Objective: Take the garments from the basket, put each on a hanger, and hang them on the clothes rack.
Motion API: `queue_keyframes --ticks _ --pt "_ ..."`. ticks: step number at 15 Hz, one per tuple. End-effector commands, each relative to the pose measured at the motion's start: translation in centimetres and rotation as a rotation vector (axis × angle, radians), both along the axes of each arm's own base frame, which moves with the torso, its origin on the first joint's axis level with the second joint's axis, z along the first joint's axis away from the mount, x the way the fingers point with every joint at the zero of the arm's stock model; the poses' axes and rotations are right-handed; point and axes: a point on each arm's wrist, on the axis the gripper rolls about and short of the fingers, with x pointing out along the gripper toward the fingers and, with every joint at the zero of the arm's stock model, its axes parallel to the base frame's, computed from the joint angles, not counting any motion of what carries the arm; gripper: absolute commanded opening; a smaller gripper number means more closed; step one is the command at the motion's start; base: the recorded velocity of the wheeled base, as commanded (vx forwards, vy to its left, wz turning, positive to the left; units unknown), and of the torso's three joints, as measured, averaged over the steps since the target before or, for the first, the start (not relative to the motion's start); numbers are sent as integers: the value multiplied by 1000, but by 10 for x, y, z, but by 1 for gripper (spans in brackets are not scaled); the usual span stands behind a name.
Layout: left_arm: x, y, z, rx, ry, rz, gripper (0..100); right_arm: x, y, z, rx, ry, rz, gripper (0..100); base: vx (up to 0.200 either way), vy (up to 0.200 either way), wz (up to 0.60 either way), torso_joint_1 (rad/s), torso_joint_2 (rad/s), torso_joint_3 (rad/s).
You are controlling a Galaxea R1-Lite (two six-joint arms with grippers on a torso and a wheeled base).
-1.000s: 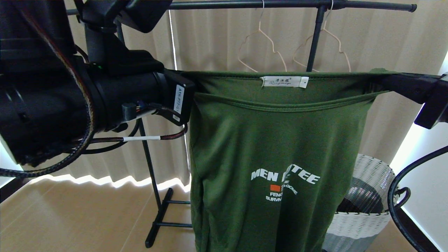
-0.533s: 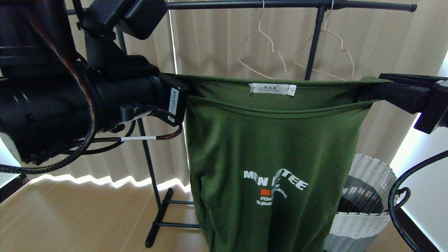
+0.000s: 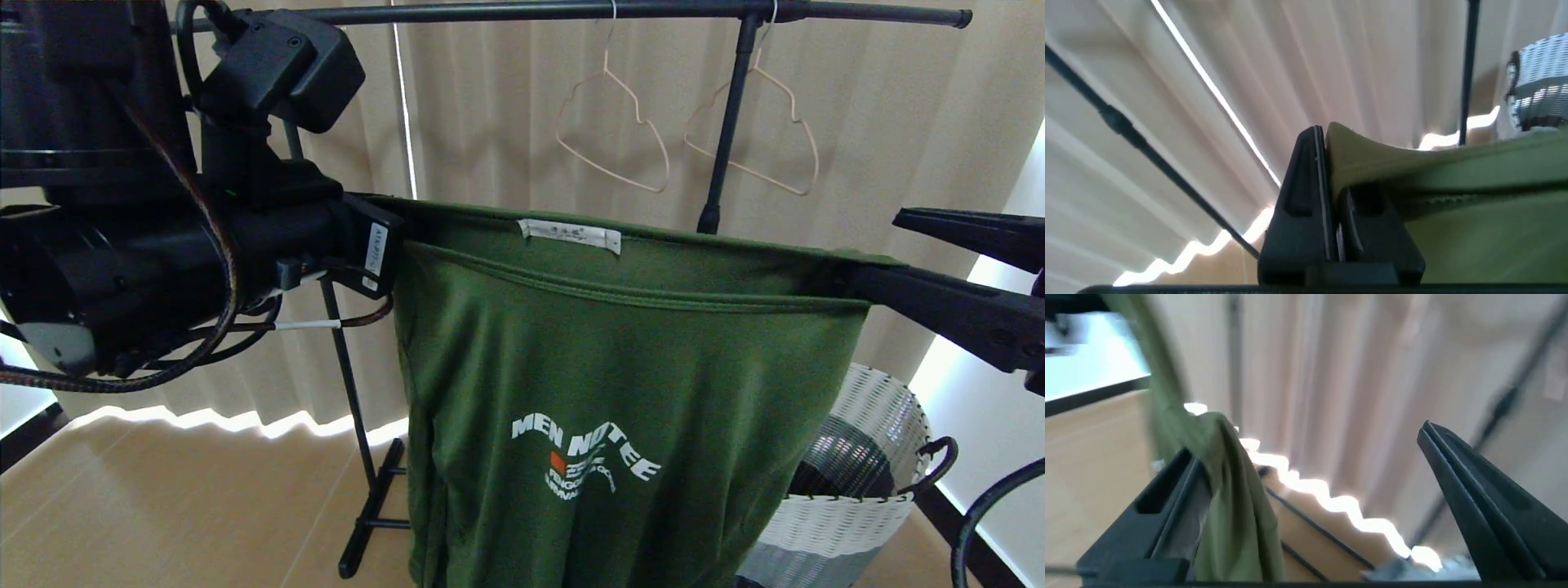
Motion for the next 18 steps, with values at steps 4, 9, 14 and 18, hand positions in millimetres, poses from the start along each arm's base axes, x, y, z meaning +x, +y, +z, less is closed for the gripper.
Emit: queue_keyframes --ticks 4,9,14,18 --pt "5 4 -3 5 5 42 0 -18 -8 6 23 -46 41 100 0 0 0 0 0 0" --pt "-7 13 -6 17 13 49 0 -8 -16 -10 -19 11 -86 100 0 0 0 0 0 0" --pt "-22 47 -23 90 36 121 0 3 -42 -28 -156 98 -352 100 0 0 0 0 0 0" --pt "-33 40 -25 52 44 63 0 4 -44 -32 -215 93 -462 100 0 0 0 0 0 0"
